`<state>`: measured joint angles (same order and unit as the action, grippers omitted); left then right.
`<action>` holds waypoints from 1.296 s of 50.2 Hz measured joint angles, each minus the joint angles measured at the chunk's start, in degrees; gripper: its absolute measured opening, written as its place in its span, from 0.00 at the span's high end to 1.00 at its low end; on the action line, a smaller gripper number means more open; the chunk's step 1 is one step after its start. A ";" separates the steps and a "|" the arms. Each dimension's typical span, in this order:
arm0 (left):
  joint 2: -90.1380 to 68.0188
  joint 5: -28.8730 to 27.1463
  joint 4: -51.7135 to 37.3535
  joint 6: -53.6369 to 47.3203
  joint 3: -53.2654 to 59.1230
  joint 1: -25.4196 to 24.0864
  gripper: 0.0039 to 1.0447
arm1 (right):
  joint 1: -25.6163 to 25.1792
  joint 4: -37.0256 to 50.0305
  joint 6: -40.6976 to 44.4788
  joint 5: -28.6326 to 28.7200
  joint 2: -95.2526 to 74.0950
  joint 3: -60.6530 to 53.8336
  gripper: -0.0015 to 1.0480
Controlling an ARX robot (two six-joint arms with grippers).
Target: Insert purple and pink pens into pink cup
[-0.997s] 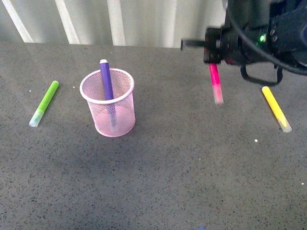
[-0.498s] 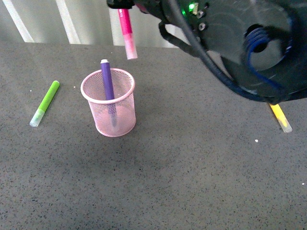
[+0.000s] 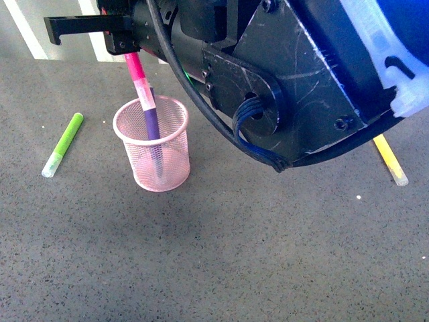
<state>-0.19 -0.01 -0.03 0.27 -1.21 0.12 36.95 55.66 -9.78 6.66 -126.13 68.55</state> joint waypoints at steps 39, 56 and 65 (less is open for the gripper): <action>0.00 0.00 0.00 0.00 0.00 0.00 0.06 | 1.07 -1.22 -0.83 0.57 -3.76 1.90 0.74; 0.00 0.00 0.00 0.00 0.00 0.00 0.06 | 0.07 -5.35 -2.23 -5.18 2.29 -2.93 0.06; 0.00 0.00 0.00 0.00 0.00 0.00 0.06 | -3.23 -16.33 -2.23 -10.56 21.00 -14.38 0.07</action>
<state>-0.19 -0.01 -0.03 0.27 -1.21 0.12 33.71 39.33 -12.01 -3.90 -105.12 54.17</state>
